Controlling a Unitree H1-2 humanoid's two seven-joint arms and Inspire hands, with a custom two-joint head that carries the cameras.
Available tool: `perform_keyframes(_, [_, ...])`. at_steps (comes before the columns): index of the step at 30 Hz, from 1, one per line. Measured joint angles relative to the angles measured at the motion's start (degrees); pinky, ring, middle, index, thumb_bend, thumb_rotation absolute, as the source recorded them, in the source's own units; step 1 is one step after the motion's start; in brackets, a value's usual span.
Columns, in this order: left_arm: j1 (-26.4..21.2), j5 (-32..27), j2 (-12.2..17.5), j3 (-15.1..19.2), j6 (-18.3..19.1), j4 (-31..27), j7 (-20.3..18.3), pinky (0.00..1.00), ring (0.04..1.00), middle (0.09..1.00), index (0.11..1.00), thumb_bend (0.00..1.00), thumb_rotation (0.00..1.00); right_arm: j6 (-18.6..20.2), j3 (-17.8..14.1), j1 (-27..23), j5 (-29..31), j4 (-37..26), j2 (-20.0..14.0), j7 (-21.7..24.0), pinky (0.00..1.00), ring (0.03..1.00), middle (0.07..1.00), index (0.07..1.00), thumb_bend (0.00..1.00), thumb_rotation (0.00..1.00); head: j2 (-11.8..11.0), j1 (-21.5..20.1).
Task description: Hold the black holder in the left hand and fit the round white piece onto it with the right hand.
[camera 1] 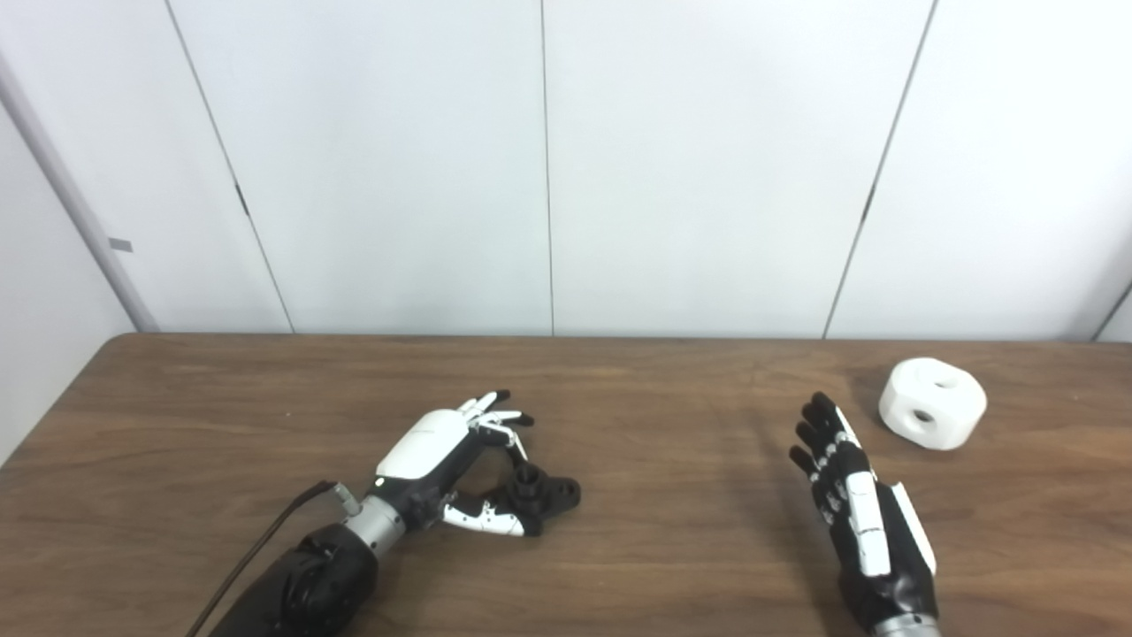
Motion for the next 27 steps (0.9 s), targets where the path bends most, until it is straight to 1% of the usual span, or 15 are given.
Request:
perform_keyframes(1, [-0.12,-0.09,-0.11,0.02,-0.24,0.36,0.08,1.0,1.0,0.853,0.482,0.52,0.05,1.15,0.13,0.12,-0.89,-1.22,-0.04,-0.33,0.91,0.948,0.958,0.94,0.4,0.81,0.0,-0.78])
perform_keyframes(2, [-0.22,-0.12,-0.21,0.04,-0.47,0.6,0.15,1.0,1.0,0.854,0.482,0.52,0.05,2.43,0.25,0.24,-1.86,-2.77,-0.06,-0.67,0.89,0.943,0.954,0.931,0.4,0.72,0.0,-0.79])
perform_keyframes(3, [-0.26,-0.12,-0.26,0.03,-0.73,0.71,0.22,1.0,1.0,0.853,0.482,0.52,0.05,3.55,0.37,0.36,-2.96,-4.33,-0.06,-0.97,0.87,0.936,0.948,0.923,0.41,0.67,-0.17,-2.18])
perform_keyframes(5, [-0.37,-0.27,-0.38,0.07,-1.28,1.19,0.32,1.0,1.0,0.855,0.482,0.52,0.05,5.91,0.42,0.47,-4.93,-7.47,-0.01,-1.93,0.83,0.918,0.926,0.901,0.46,0.56,-0.26,-2.9])
perform_keyframes(9, [-0.42,-0.88,-0.44,0.07,-1.72,1.48,0.33,1.0,1.0,0.856,0.482,0.52,0.05,8.7,0.3,0.43,-10.04,-12.72,-0.36,-3.35,0.77,0.874,0.894,0.874,0.48,0.47,-0.52,-3.78])
perform_keyframes(12, [-0.44,-1.03,-0.54,0.06,-1.77,1.8,0.49,1.0,1.0,0.855,0.482,0.52,0.05,10.0,-0.01,0.21,-14.58,-18.04,-1.77,-3.97,0.75,0.851,0.875,0.863,0.47,0.38,-0.97,-4.83])
perform_keyframes(14, [-0.5,-1.13,-0.63,0.07,-2.02,2.5,0.92,1.0,1.0,0.853,0.482,0.52,0.05,11.43,-0.52,-0.19,-15.83,-21.52,-2.55,-3.99,0.74,0.853,0.878,0.863,0.47,0.33,-1.23,-5.63])
perform_keyframes(17, [-0.62,-1.15,-0.65,-0.04,-2.35,2.95,1.26,1.0,1.0,0.852,0.482,0.52,0.05,14.39,-1.02,-1.57,-17.43,-26.86,-2.94,-3.89,0.73,0.847,0.867,0.849,0.49,0.32,-1.49,-7.03])
perform_keyframes(18, [-0.75,-1.15,-0.68,-0.1,-2.54,3.2,1.32,1.0,1.0,0.851,0.482,0.52,0.05,14.91,-1.02,-2.07,-18.06,-28.07,-3.19,-3.74,0.72,0.845,0.863,0.842,0.49,0.32,-1.49,-7.03])
perform_keyframes(20, [-0.96,-1.18,-0.73,-0.16,-3.26,3.76,1.48,1.0,1.0,0.851,0.482,0.52,0.05,15.18,-1.08,-2.84,-19.63,-30.17,-4.1,-3.54,0.69,0.817,0.842,0.825,0.51,0.34,-1.84,-8.61])
perform_keyframes(21, [-1.03,-1.24,-0.74,-0.15,-3.74,4.11,1.72,1.0,1.0,0.85,0.482,0.52,0.05,15.13,-1.2,-3.08,-21.46,-30.66,-4.62,-3.52,0.67,0.796,0.818,0.807,0.54,0.35,-1.85,-8.61])
perform_keyframes(23, [-1.29,-1.24,-0.74,-0.17,-4.28,4.64,1.84,1.0,1.0,0.85,0.482,0.52,0.05,14.87,-1.76,-3.43,-25.05,-30.79,-6.16,-3.6,0.67,0.787,0.801,0.788,0.57,0.35,-2.02,-9.93])
perform_keyframes(25, [-1.32,-1.24,-0.73,-0.17,-4.63,4.83,1.95,1.0,1.0,0.849,0.482,0.52,0.05,14.35,-2.79,-3.5,-28.1,-30.46,-8.06,-3.89,0.66,0.781,0.789,0.764,0.61,0.32,-2.29,-11.24])
perform_keyframes(26, [-1.32,-1.24,-0.71,-0.16,-4.71,4.85,1.99,1.0,1.0,0.849,0.482,0.52,0.05,14.1,-3.48,-3.56,-29.28,-30.08,-8.83,-4.25,0.65,0.769,0.781,0.754,0.63,0.33,-2.29,-11.25])
perform_keyframes(27, [-1.32,-1.25,-0.7,-0.17,-4.78,4.93,2.06,1.0,1.0,0.848,0.482,0.52,0.05,13.43,-4.2,-3.73,-30.78,-29.06,-9.58,-5.08,0.62,0.752,0.768,0.741,0.63,0.32,-2.55,-12.21])
